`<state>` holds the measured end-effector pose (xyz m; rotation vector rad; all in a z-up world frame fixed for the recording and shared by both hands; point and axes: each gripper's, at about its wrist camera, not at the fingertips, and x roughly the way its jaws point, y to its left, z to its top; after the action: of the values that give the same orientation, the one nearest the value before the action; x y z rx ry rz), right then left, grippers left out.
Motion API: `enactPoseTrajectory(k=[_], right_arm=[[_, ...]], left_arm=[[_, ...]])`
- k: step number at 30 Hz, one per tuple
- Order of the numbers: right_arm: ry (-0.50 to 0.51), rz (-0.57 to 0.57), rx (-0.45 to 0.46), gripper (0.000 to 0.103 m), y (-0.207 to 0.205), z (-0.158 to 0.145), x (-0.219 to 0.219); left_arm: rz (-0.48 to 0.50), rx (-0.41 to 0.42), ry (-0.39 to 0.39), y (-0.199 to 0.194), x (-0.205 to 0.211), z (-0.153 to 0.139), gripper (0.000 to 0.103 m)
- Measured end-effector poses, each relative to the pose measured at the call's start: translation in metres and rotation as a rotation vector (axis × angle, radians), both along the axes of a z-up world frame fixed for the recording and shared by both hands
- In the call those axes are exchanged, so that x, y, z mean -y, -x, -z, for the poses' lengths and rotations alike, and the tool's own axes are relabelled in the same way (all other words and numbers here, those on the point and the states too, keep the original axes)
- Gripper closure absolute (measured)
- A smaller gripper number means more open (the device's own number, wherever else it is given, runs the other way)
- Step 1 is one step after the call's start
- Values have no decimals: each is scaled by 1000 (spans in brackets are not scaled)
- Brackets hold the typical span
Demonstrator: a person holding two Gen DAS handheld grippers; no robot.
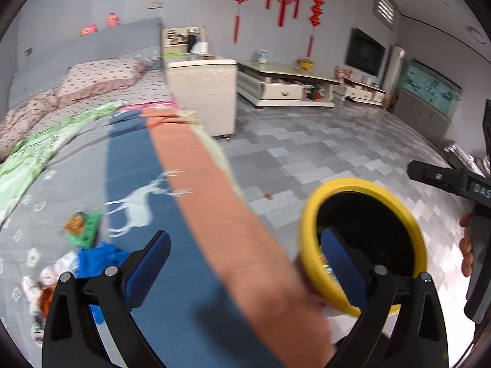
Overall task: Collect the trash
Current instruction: 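Move both tools back over the trash on the bed, then grasp the white tissue bundle with the left tool while the right tool grasps the blue glove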
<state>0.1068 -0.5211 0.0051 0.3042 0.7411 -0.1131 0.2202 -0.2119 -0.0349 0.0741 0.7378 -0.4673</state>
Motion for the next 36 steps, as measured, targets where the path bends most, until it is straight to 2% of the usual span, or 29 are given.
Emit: enactPoseTrajectory(k=[12,18,25,30,36], right_arm=[[-4,-237,58,9,-50,-21,-124],[-4,-329,39,9,-76,-14,-182],[-4,-411,-17,9,-103,12,-241],[27,-464,-59,9,-120,43,-278],[71,-512,-111,9,-144,76,-311]], left_arm=[[-236,7,-28,-19,-132,-4,8],[-339,-6,-71,-27,-189,3,8],[-437,-51,-91,-34,-252,21,8],[-489,-85,-103,-39,-284,39,8],[-535,-130,-73,-45,-314,63,8]])
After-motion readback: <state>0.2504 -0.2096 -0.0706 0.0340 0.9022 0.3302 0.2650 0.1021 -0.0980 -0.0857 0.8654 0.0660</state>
